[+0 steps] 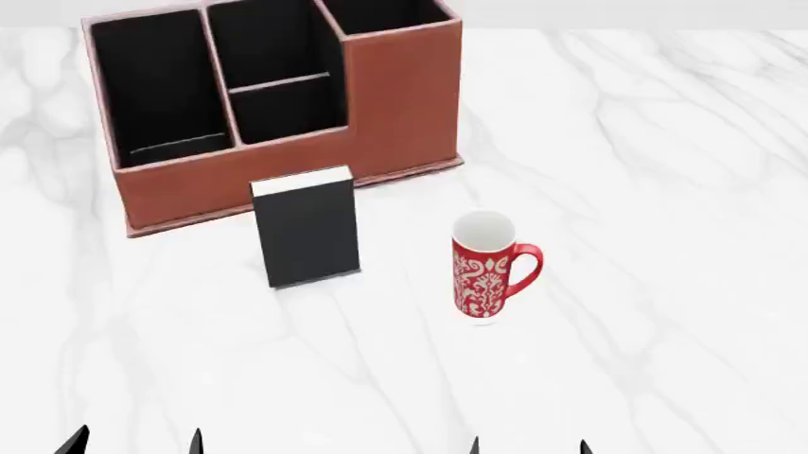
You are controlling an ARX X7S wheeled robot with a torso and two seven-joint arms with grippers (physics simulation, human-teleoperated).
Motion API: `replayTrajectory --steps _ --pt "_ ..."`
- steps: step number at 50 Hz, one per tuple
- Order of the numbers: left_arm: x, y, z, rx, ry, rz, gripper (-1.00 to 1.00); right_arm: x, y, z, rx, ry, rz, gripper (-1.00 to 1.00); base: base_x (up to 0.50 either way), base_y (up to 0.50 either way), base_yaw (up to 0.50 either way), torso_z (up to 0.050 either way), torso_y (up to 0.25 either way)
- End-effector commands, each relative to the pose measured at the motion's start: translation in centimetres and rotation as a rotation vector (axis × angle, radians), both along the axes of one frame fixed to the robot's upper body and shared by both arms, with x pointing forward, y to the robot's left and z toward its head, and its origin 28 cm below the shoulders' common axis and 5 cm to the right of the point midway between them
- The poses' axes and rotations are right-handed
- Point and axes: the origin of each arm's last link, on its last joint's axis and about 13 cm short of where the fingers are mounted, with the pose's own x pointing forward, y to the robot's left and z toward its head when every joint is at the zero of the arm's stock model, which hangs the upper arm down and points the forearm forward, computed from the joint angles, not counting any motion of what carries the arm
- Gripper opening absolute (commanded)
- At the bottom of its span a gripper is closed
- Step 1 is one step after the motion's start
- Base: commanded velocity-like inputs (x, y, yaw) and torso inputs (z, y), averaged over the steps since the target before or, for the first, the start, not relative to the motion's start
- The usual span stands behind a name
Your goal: Pick up the book and place it in the front compartment of the caddy.
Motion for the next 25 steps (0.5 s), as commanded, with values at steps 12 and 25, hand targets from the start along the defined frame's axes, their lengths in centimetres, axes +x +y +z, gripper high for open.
replayTrajectory --steps 12,25 --pt "-0.2 -0.1 0.1 0.010 0.014 0.008 1.00 -0.4 0.0 0.2 0.009 0.000 -0.011 1.00 0.00 0.00 0.00 0.000 0.000" --pt "-1.0 -0.2 3.5 -0.022 -0.092 -0.018 1.00 -0.9 0.5 2.9 0.034 -0.082 -0.009 1.00 0.00 0.00 0.00 0.000 0.000"
